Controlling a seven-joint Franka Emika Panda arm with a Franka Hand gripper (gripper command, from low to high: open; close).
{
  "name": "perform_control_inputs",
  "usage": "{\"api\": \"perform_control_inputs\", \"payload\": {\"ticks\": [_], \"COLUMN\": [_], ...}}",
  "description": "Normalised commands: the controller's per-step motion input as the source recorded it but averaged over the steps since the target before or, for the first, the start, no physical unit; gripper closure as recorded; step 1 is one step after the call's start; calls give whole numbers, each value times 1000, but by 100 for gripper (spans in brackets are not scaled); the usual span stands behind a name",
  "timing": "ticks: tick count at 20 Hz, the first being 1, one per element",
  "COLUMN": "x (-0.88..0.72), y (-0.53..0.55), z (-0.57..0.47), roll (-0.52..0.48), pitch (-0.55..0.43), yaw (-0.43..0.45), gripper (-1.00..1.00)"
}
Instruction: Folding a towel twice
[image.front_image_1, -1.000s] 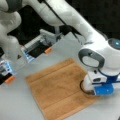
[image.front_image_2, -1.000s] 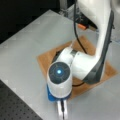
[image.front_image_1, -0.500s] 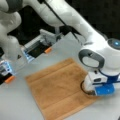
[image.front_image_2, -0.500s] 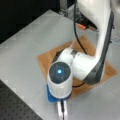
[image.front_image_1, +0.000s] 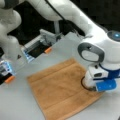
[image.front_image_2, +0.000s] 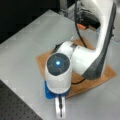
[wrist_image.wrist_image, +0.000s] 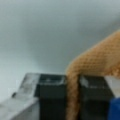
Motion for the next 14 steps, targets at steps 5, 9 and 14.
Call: {"api": "perform_control_inputs", "payload": {"ticks": [5, 9, 14], "x": [-406, -377, -283], "y": [-170, -112, -85], "z": [101, -64, -97], "roll": [80, 47, 53], "pitch": [-174, -165, -170], "yaw": [-151, -124, -119], "gripper": [100, 100, 100]}}
